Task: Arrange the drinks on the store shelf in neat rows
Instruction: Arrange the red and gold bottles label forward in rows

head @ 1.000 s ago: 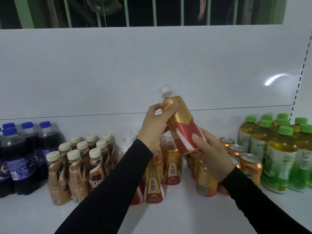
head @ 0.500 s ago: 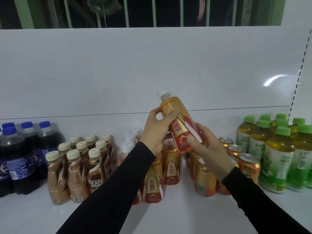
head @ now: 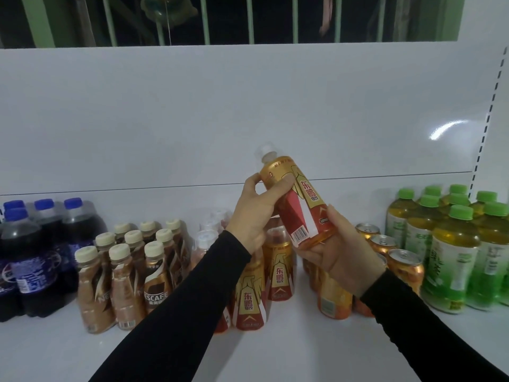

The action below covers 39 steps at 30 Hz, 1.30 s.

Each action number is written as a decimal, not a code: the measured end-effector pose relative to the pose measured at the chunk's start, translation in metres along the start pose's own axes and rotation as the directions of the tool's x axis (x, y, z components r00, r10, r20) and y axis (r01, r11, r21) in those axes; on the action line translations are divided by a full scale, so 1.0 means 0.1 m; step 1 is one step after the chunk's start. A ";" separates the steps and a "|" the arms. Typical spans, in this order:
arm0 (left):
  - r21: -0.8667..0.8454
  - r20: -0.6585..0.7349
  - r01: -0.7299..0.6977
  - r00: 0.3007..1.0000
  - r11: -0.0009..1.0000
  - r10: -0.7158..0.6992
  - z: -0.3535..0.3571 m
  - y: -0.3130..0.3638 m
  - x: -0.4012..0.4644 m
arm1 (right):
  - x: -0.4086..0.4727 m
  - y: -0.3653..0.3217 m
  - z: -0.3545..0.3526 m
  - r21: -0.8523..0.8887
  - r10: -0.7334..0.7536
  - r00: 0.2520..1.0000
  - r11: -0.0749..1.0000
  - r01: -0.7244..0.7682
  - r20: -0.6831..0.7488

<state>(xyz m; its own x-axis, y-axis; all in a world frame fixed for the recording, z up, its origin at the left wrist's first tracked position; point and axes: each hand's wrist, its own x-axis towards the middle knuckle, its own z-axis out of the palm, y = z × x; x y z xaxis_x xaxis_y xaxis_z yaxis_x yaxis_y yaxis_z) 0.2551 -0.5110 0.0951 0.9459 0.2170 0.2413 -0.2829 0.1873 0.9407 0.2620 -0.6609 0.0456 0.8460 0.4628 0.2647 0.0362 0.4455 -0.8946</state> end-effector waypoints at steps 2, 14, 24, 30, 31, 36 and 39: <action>0.006 -0.026 -0.015 1.000 1.000 0.015 0.00 0.01 0.00 | 0.01 0.00 0.00 -0.221 -0.069 0.995 0.974 0.051 -0.077; 0.077 -0.043 -0.108 0.993 0.991 0.111 0.00 0.06 0.01 | 0.04 0.04 -0.07 -0.284 -0.200 0.978 0.943 0.173 -0.066; 0.060 0.027 -0.045 0.999 0.997 0.043 0.06 0.02 0.00 | 0.05 -0.03 -0.05 0.003 -0.015 1.000 1.000 0.015 -0.006; -0.004 0.011 0.060 0.998 0.998 -0.060 0.10 0.16 0.04 | 0.04 -0.15 -0.12 -0.484 -0.291 0.954 0.826 0.289 0.074; -0.026 0.022 0.085 0.996 0.996 -0.085 0.11 0.20 0.03 | 0.04 -0.19 -0.13 -0.556 -0.330 0.938 0.763 0.329 0.103; -0.136 0.094 0.211 0.975 0.968 -0.200 0.16 0.36 -0.09 | 0.12 -0.27 -0.17 -0.770 -0.467 0.865 0.480 0.421 0.182; -0.080 0.127 0.169 0.979 0.982 -0.158 0.20 0.41 -0.13 | 0.16 -0.28 -0.16 -0.776 -0.526 0.834 0.451 0.441 0.168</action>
<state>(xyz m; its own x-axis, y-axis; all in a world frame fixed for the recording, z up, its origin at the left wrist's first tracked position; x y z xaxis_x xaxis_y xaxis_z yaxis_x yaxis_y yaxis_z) 0.2341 -0.5249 0.1356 0.9911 0.0614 0.1177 -0.1308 0.2974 0.9458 0.2830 -0.6786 0.0694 0.5971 0.2804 0.7516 0.8020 -0.1895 -0.5664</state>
